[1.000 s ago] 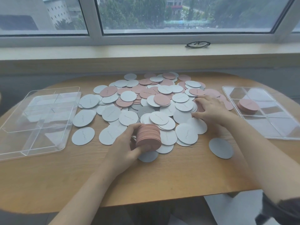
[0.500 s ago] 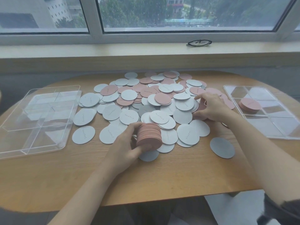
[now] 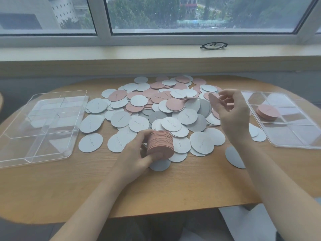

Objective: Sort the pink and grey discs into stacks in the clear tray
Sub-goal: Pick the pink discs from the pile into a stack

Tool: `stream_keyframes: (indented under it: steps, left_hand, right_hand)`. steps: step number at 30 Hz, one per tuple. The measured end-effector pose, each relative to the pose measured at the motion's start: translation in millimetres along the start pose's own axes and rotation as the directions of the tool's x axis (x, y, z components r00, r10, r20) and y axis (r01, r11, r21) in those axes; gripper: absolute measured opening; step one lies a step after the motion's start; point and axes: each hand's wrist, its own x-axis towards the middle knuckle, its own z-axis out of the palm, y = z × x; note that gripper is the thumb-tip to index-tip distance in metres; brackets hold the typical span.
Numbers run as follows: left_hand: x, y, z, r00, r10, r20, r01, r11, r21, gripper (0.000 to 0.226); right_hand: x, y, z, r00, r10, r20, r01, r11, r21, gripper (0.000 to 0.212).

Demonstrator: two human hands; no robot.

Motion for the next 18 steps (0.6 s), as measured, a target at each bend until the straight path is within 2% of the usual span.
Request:
stream_keyframes:
  steps: [1, 3, 5, 8, 11, 15, 18]
  left_hand:
    - [-0.2, -0.1, -0.1, 1.0, -0.001, -0.002, 0.001, 1.0, -0.003, 0.056]
    - [-0.6, 0.5, 0.0, 1.0, -0.002, -0.001, 0.002, 1.0, -0.007, 0.056]
    - [-0.5, 0.7, 0.3, 1.0, 0.002, 0.0, -0.002, 1.0, -0.005, 0.056]
    - [0.1, -0.7, 0.4, 1.0, 0.006, 0.005, -0.006, 1.0, -0.009, 0.056]
    - [-0.3, -2.0, 1.1, 1.0, 0.025, 0.005, -0.024, 1.0, -0.017, 0.055]
    - [0.8, -4.1, 2.4, 1.0, 0.028, 0.0, -0.028, 0.999, -0.037, 0.06]
    - [2.0, -8.2, 4.1, 0.999, 0.031, -0.021, -0.031, 0.999, -0.017, 0.076]
  right_hand:
    - [-3.9, -3.7, 2.3, 0.998, -0.059, -0.023, 0.059, 0.998, -0.019, 0.013]
    - [-12.4, -12.8, 6.6, 0.981, -0.186, -0.06, 0.181, 0.98, -0.084, 0.024]
    - [-18.9, -23.4, 9.3, 0.97, -0.234, -0.067, 0.23, 0.972, -0.054, 0.03]
    - [-33.9, -40.5, 20.9, 0.992, -0.109, 0.056, 0.1, 0.986, 0.137, 0.031]
    - [-53.8, -47.0, 36.6, 0.967, -0.03, 0.252, -0.039, 0.964, 0.263, 0.033]
    - [-73.9, -48.7, 49.4, 0.903, 0.029, 0.428, -0.179, 0.932, 0.315, 0.031]
    - [-82.3, -47.0, 52.0, 0.844, 0.019, 0.536, -0.219, 0.924, 0.313, 0.03]
